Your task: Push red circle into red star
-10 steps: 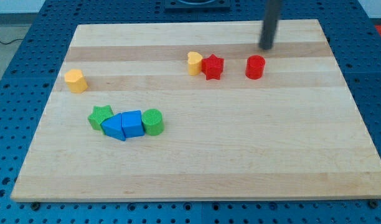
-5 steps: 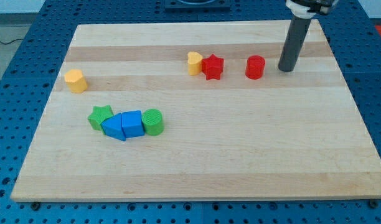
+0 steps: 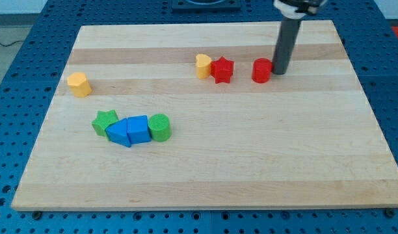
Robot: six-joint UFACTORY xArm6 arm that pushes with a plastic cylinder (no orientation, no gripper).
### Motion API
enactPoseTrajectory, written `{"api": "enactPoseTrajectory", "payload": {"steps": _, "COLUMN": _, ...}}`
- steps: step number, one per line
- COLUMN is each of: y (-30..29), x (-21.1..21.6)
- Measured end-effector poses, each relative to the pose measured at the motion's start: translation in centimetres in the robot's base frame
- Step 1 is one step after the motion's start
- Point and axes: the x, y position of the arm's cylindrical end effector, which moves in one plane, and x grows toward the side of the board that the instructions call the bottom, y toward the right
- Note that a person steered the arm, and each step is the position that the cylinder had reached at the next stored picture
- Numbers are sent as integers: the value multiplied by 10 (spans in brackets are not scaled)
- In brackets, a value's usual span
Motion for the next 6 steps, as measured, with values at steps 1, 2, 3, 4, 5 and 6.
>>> {"api": "enactPoseTrajectory", "payload": {"steps": 1, "y": -5, "x": 1}}
{"api": "enactPoseTrajectory", "payload": {"steps": 2, "y": 9, "x": 7}}
{"api": "enactPoseTrajectory", "payload": {"steps": 3, "y": 10, "x": 19}}
{"api": "enactPoseTrajectory", "payload": {"steps": 4, "y": 1, "x": 19}}
{"api": "enactPoseTrajectory", "payload": {"steps": 5, "y": -13, "x": 16}}
{"api": "enactPoseTrajectory", "payload": {"steps": 6, "y": -33, "x": 14}}
